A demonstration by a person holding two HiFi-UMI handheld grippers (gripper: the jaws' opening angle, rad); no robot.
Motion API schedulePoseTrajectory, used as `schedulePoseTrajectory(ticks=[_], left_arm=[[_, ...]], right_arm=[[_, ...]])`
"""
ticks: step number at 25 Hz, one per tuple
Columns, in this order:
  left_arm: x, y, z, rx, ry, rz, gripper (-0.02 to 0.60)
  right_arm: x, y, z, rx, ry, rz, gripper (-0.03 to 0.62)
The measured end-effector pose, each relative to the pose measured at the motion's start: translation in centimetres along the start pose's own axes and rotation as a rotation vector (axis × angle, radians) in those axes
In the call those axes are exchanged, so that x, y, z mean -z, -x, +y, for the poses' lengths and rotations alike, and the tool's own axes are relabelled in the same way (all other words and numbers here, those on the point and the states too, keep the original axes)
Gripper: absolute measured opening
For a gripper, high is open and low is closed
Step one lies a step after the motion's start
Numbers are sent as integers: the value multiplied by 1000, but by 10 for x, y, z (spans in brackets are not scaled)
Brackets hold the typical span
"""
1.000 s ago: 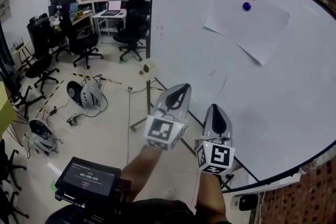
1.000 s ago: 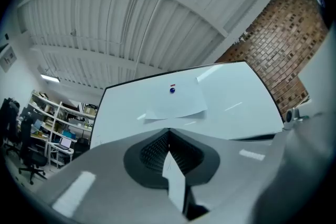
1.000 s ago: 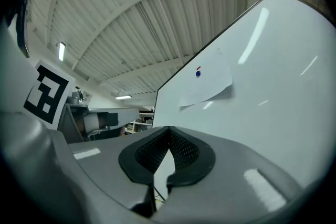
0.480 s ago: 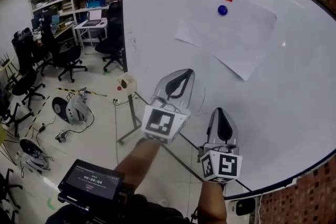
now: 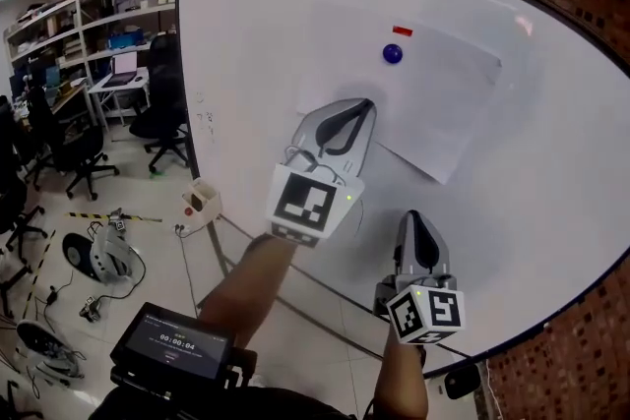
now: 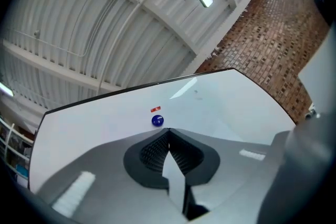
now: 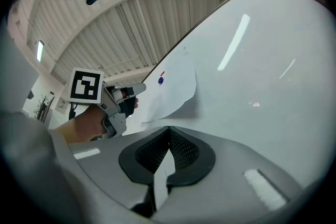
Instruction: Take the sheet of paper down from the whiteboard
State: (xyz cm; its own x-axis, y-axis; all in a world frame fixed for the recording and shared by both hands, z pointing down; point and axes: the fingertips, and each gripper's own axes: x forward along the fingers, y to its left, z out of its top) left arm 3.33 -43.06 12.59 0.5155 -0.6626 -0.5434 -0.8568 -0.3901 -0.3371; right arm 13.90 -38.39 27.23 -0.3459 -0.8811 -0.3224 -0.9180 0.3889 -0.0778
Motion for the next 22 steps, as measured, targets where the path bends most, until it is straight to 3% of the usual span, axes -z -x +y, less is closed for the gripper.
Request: schedulePoseTrajectory(ticks=[5,9,11,15,17,22], left_arm=[[-20,-28,10,65,-60,-40,2],[-20,-42,10,138,-47,-56,3],[-16,-49,10,172,-52,-43,85],[-14,-62,14,179,-73,-7,111],[-14,-68,16,182,-83,6,132],[-15,-78,7,224,-51,59,158]], right_arm=[[-22,-12,1,79,36,-52,14],[-31,-17,4,153,84,-94,14],[-31,-18,2,191,92,-94,14],[-34,-9,-13,251,36,-101,14],[-37,-6,-21,230,-33,-109,17],[-47,-12,-29,5,-345,-107,103]])
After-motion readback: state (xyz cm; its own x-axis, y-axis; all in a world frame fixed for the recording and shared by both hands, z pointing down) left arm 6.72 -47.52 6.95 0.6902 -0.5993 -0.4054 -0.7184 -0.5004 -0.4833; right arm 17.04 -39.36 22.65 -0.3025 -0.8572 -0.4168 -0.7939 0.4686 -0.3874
